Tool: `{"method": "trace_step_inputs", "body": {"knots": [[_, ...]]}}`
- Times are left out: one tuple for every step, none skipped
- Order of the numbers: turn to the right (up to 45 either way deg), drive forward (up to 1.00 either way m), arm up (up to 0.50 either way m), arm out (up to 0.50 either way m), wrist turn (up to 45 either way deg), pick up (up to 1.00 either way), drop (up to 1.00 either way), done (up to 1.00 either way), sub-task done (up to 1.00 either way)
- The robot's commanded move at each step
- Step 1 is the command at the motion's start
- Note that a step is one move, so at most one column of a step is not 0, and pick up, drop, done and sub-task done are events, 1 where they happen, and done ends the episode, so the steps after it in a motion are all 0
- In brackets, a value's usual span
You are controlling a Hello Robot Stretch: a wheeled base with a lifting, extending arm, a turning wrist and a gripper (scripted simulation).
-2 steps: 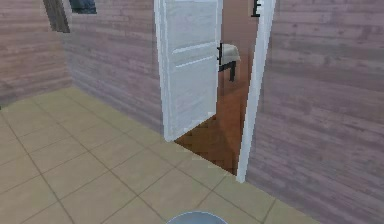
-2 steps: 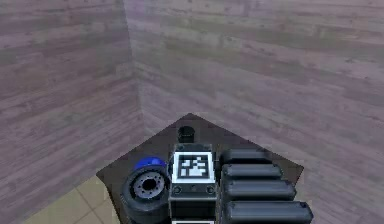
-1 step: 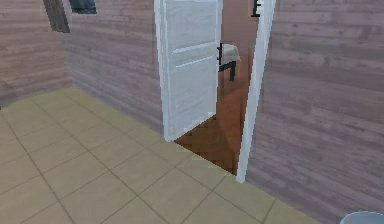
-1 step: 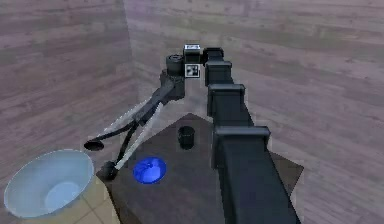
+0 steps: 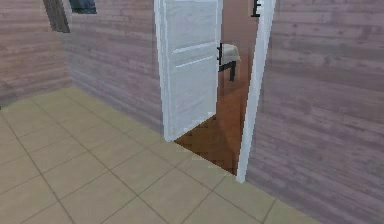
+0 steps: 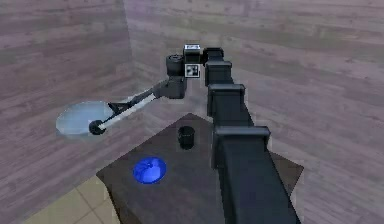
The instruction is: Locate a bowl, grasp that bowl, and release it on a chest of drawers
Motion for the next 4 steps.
{"method": "trace_step_inputs", "body": {"knots": [[0.0, 0.00, 0.00, 0.00, 45.0, 0.00, 0.00, 0.00, 0.00], [0.0, 0.00, 0.00, 0.00, 42.0, 0.00, 0.00, 0.00, 0.00], [0.0, 0.00, -0.10, 0.00, 0.0, 0.00, 0.00, 0.00, 0.00], [0.0, 0.00, -0.32, 0.00, 0.0, 0.00, 0.00, 0.00, 0.00]]}}
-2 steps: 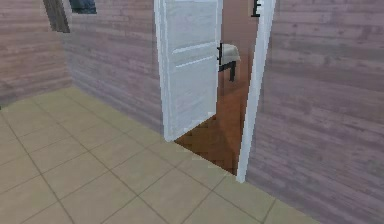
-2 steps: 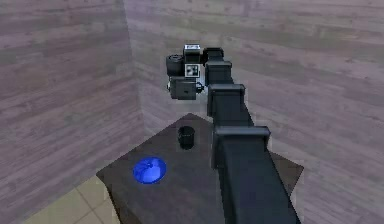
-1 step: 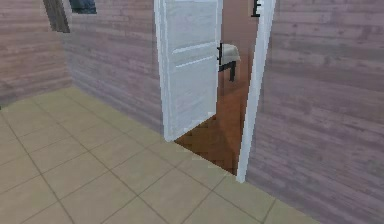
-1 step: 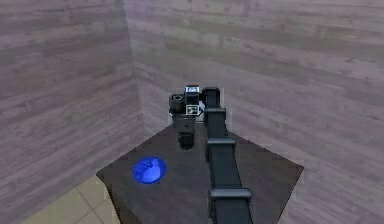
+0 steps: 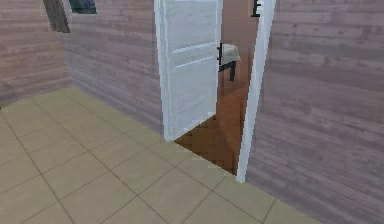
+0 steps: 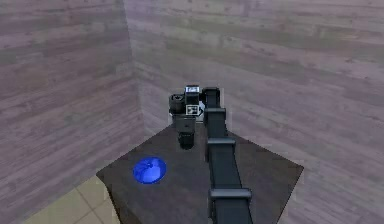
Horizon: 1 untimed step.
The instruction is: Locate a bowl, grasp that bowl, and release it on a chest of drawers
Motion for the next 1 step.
{"method": "trace_step_inputs", "body": {"knots": [[0.0, 0.00, 0.00, 0.00, 0.0, 0.00, 1.00, 0.00, 0.00]]}}
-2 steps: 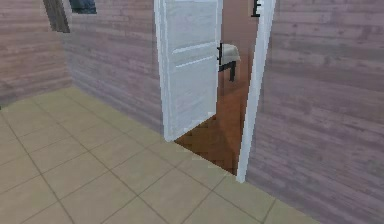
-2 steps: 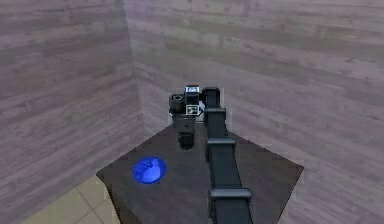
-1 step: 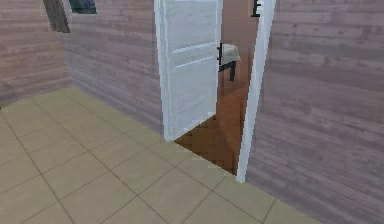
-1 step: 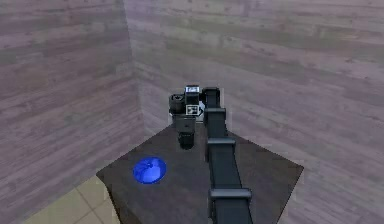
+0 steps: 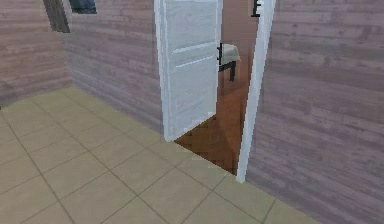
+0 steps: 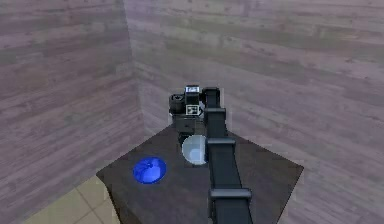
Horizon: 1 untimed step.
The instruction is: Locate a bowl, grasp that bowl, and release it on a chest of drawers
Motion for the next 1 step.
{"method": "trace_step_inputs", "body": {"knots": [[0.0, 0.00, 0.10, 0.00, 0.0, 0.00, 0.00, 0.00, 0.00]]}}
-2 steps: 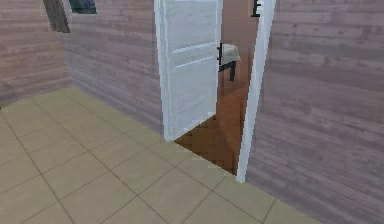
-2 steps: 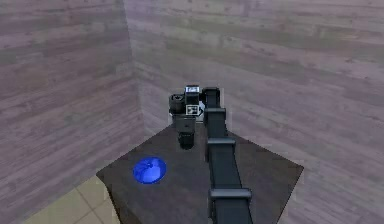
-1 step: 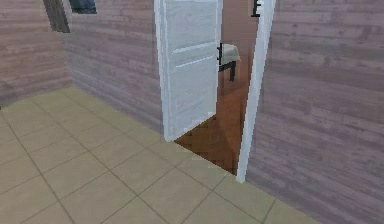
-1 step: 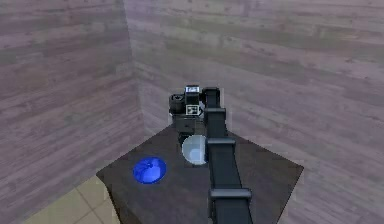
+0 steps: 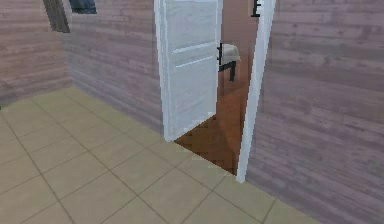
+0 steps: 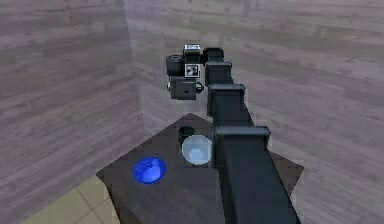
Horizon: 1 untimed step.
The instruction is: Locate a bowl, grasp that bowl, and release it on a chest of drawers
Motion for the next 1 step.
{"method": "trace_step_inputs", "body": {"knots": [[0.0, 0.00, 0.00, -0.08, 0.0, 0.00, 0.00, 0.00, 0.00]]}}
